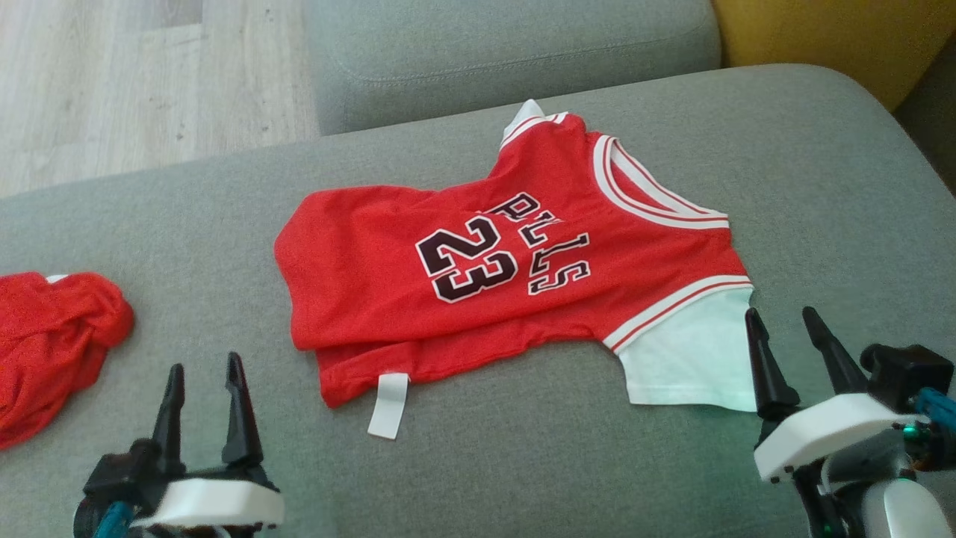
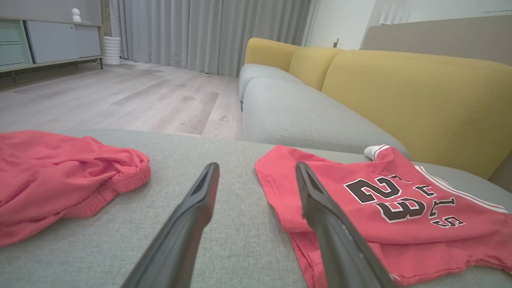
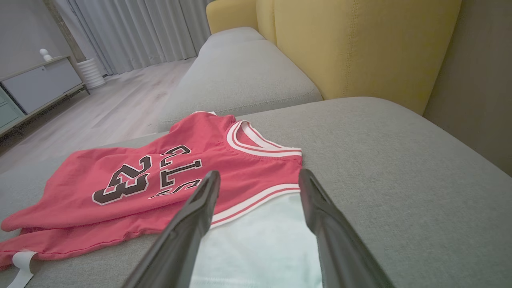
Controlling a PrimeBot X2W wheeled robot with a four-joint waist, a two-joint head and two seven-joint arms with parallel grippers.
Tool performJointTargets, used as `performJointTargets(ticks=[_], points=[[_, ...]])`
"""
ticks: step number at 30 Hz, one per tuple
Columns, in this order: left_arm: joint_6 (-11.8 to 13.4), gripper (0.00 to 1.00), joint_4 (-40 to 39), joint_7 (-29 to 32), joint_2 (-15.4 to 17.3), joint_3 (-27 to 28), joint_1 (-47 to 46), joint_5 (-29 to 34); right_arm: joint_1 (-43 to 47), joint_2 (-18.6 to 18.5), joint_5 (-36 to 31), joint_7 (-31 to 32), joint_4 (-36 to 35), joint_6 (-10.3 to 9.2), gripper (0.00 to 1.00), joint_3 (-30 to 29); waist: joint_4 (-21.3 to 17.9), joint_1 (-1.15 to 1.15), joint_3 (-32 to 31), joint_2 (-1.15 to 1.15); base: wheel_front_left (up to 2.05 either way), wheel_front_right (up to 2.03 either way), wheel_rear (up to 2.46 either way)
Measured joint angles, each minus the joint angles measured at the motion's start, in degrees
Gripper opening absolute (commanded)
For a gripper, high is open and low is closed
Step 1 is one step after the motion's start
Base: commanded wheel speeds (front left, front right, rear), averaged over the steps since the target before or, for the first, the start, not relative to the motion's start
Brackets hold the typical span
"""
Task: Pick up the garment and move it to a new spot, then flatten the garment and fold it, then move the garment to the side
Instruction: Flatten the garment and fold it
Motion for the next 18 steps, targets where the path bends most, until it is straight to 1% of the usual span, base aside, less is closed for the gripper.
performJointTargets(ticks=[3, 4, 8, 11, 13, 15, 16, 17, 18], points=[[-0.2, 1.00, -0.5, 1.7, 0.0, -1.7, 0.0, 0.2, 0.0, 0.0, 0.0, 0.0, -0.4, 0.00, 1.00, 0.4, 0.4, 0.00, 0.6, 0.00, 0.00, 0.00, 0.00], [-0.8, 1.00, -0.4, 2.7, -0.2, -3.0, 0.0, 0.2, 0.0, 0.0, 0.0, 0.0, -0.5, 0.00, 1.00, 0.4, 0.5, 0.00, 0.8, 0.00, 0.00, 0.00, 0.00], [-2.8, 1.00, 2.1, 8.0, -2.6, -8.2, -0.6, 0.2, 0.0, 0.0, 0.0, 0.4, -0.9, 0.00, 1.00, 0.5, 1.0, 0.00, 1.8, 0.00, 0.00, 0.00, 0.00], [-3.1, 1.00, 5.2, 9.8, -3.9, -10.3, -2.2, 0.2, -0.1, 0.0, 0.0, 0.4, -0.9, 0.00, 1.00, 0.4, 1.2, 0.00, 2.7, 0.00, 0.00, 0.00, 0.00], [-2.9, 1.00, 7.3, 10.3, -4.1, -10.5, -4.1, 0.2, -0.1, 0.0, 0.0, 0.4, -0.9, 0.00, 1.00, 0.4, 1.2, 0.01, 3.3, 0.00, 0.00, 0.00, 0.00], [-1.6, 1.00, 9.0, 10.4, -4.4, -10.5, -6.2, 0.6, -0.2, 0.0, 0.0, 0.4, -0.9, 0.00, 1.00, 0.6, 1.0, 0.01, 3.8, 0.00, 0.00, 0.00, 0.00], [-1.6, 1.00, 9.0, 10.4, -4.4, -10.5, -6.2, 0.6, -0.2, 0.0, 0.0, 0.4, -0.9, 0.00, 1.00, 0.6, 1.0, 0.01, 3.8, 0.00, 0.00, 0.00, 0.00], [-0.1, 1.00, 10.4, 11.1, -4.9, -10.4, -7.9, 0.7, -0.4, 0.0, 0.1, 0.4, -0.7, 0.00, 1.00, 0.9, 0.6, 0.01, 4.2, 0.00, 0.00, 0.00, 0.00], [0.3, 1.00, 11.2, 11.6, -5.2, -10.3, -8.4, 0.6, -0.5, 0.0, 0.1, 0.4, -0.6, 0.00, 1.00, 1.0, 0.4, 0.00, 4.4, 0.00, 0.00, 0.00, 0.00]])
